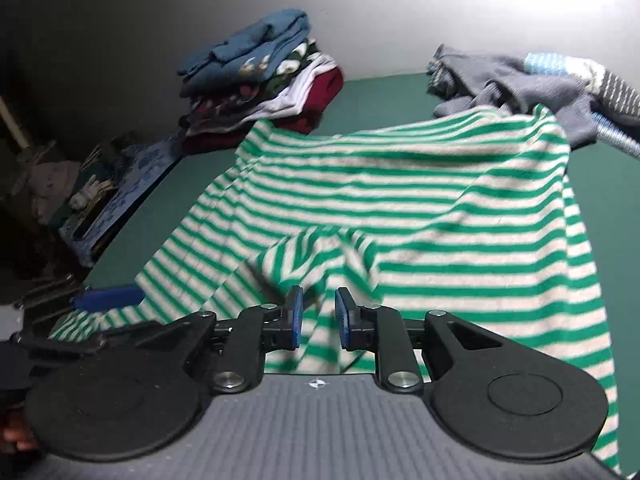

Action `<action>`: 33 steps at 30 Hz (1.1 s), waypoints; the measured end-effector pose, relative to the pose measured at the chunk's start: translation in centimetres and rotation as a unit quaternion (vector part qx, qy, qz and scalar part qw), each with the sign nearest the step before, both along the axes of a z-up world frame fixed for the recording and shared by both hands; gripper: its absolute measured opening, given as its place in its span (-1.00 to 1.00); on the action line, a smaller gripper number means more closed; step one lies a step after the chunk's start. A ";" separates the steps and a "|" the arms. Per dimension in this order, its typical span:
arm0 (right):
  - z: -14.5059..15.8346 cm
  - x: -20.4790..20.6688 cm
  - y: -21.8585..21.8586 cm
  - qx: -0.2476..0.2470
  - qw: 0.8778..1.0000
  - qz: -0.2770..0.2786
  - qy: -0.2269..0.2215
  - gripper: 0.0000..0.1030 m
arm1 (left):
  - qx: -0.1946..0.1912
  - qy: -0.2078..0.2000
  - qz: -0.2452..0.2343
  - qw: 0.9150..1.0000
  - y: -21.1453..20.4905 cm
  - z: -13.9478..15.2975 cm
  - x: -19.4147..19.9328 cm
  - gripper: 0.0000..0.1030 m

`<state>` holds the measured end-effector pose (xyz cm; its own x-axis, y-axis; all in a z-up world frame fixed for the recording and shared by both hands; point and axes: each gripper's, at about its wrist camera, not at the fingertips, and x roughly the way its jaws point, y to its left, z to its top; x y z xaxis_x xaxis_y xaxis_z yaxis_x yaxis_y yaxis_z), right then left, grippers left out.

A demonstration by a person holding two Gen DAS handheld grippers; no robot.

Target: Fold clothes

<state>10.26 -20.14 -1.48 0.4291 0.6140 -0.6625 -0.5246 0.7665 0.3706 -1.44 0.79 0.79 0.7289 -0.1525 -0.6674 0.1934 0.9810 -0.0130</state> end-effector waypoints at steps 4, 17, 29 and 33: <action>-2.2 -1.8 0.1 -0.034 0.999 0.000 0.032 -0.62 | 0.026 0.022 -0.035 0.999 -1.1 -1.4 -1.2 0.04; -0.6 -12.7 -6.1 -0.018 0.996 -0.016 0.087 -0.53 | 0.049 0.072 -0.075 0.993 2.4 -1.5 -8.4 0.24; 0.1 -17.3 -9.8 -0.058 0.985 -0.144 0.070 -0.29 | 0.077 0.062 -0.096 0.990 2.9 -0.9 -10.0 0.33; -1.2 -17.4 -9.0 -0.092 0.978 -0.174 0.074 -0.35 | 0.026 0.030 -0.128 0.991 1.0 0.7 -9.3 0.54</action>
